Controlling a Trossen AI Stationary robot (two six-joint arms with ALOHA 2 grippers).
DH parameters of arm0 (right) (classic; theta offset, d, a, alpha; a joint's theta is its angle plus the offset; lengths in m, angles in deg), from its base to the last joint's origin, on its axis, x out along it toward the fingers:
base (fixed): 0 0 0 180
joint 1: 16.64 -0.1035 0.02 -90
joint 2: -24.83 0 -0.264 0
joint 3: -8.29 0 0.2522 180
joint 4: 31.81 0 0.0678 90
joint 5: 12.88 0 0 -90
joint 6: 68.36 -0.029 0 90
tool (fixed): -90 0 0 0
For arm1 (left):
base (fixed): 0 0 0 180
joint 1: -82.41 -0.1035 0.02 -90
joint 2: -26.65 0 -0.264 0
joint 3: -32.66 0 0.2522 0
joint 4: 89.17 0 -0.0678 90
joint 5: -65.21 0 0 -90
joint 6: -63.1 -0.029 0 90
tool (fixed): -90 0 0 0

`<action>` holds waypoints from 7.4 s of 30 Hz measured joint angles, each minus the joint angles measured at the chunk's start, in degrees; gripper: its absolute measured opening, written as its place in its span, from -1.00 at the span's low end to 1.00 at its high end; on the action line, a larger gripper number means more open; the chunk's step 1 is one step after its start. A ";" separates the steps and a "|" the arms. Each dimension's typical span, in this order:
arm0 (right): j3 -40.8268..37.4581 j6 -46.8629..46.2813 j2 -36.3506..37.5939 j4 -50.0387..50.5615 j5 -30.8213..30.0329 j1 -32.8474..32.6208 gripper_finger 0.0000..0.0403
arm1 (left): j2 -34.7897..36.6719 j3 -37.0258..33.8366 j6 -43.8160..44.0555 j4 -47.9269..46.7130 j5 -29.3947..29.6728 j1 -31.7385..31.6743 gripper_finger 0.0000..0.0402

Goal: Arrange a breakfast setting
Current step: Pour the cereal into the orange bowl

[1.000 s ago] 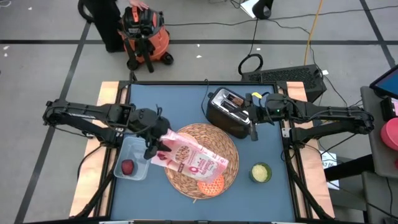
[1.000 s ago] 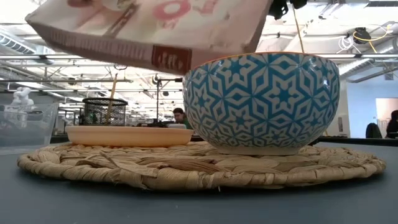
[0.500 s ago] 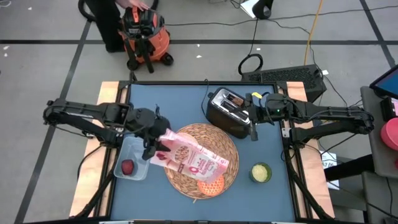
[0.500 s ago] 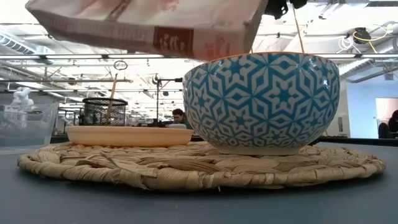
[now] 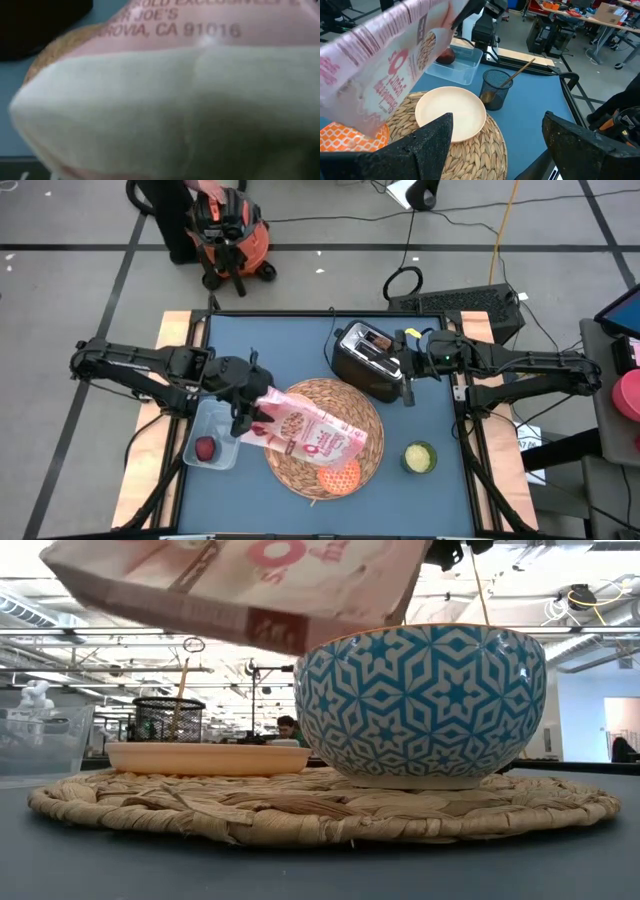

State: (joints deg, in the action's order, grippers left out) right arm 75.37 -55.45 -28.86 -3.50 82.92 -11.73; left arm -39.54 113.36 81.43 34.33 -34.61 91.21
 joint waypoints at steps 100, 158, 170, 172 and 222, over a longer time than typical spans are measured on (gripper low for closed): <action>0.02 0.24 0.02 -0.15 0.02 -0.02 0.45 | 1.86 -0.02 5.52 0.27 2.81 4.04 -0.19; 0.02 0.26 0.01 -0.13 0.01 -0.01 0.45 | 1.34 0.02 4.11 -0.38 4.41 3.61 -0.19; 0.02 0.30 0.02 -0.13 0.01 0.00 0.45 | 1.80 0.02 4.97 -0.28 4.46 3.87 -0.19; 0.02 0.44 0.02 -0.13 0.02 -0.02 0.45 | 1.10 0.02 4.26 -0.66 5.21 4.22 -0.19; 0.02 0.44 0.00 -0.11 0.00 0.00 0.45 | 3.02 0.00 7.43 -0.52 5.46 5.89 -0.19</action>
State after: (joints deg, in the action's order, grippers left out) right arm 75.39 -55.02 -28.86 -3.61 82.92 -11.73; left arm -36.52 113.36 88.86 33.81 -29.14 97.10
